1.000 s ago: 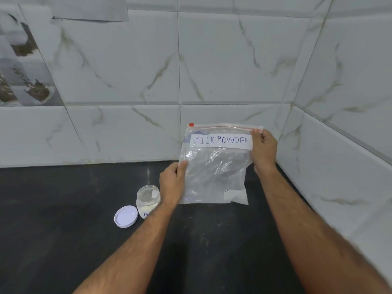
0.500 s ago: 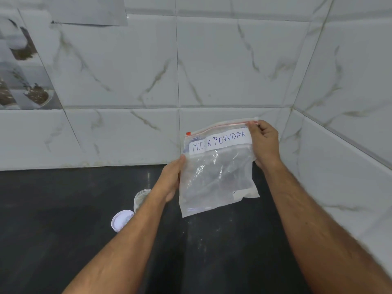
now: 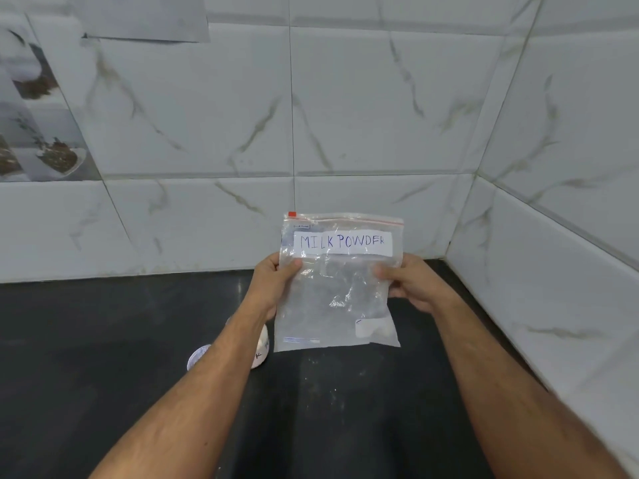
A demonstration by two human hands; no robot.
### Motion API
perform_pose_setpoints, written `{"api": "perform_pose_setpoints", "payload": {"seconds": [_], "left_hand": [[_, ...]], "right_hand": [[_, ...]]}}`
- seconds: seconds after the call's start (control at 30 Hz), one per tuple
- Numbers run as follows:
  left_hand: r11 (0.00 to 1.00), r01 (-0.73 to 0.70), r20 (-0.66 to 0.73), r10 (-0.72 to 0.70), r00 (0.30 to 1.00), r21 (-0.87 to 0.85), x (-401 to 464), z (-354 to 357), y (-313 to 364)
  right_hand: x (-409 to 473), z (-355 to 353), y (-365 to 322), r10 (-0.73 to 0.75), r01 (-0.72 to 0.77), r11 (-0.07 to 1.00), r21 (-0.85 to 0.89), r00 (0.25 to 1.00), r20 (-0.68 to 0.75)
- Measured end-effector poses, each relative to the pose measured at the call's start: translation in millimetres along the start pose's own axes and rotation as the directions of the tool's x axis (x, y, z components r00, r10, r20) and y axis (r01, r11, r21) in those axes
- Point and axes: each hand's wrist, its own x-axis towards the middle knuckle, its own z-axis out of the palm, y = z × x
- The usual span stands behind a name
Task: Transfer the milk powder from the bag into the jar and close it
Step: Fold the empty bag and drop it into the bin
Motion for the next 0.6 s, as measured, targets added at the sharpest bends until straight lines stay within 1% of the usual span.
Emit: {"api": "perform_pose_setpoints", "payload": {"seconds": [0.07,0.17,0.23,0.27,0.37,0.43,0.5,0.57,0.6], "left_hand": [[0.998,-0.019,0.015,0.018,1.0,0.057,0,-10,1],[0.992,-0.035,0.047,0.03,0.998,0.122,-4,-23,3],[0.991,-0.029,0.031,0.025,0.999,0.131,-7,-29,5],[0.994,-0.011,0.022,0.008,1.0,0.106,-7,-32,6],[0.996,0.088,0.015,-0.088,0.996,-0.027,-7,-39,7],[0.979,0.183,0.074,-0.177,0.982,-0.091,-10,-43,5],[0.937,0.324,0.145,-0.305,0.941,-0.132,-15,-46,2],[0.865,0.47,0.213,-0.432,0.876,-0.177,-18,-52,-4],[0.821,0.523,0.258,-0.467,0.846,-0.229,-19,-56,-9]], "right_hand": [[-1,6,-6,-0.013,0.008,0.997,-0.075,0.998,-0.069],[-3,15,-11,-0.013,-0.005,0.993,-0.118,0.988,-0.151],[-3,20,-9,-0.017,-0.005,0.991,-0.134,0.986,-0.166],[-3,23,-7,-0.026,0.006,0.993,-0.119,0.986,-0.165],[-7,34,-5,-0.006,0.011,1.0,0.026,0.982,-0.19],[-10,42,-5,-0.007,0.034,0.992,0.125,0.978,-0.207],[-12,47,-3,-0.025,0.065,0.987,0.147,0.966,-0.257],[-11,46,3,-0.017,0.08,0.984,0.156,0.93,-0.366],[-13,46,5,0.007,0.08,0.977,0.197,0.915,-0.404]]}}
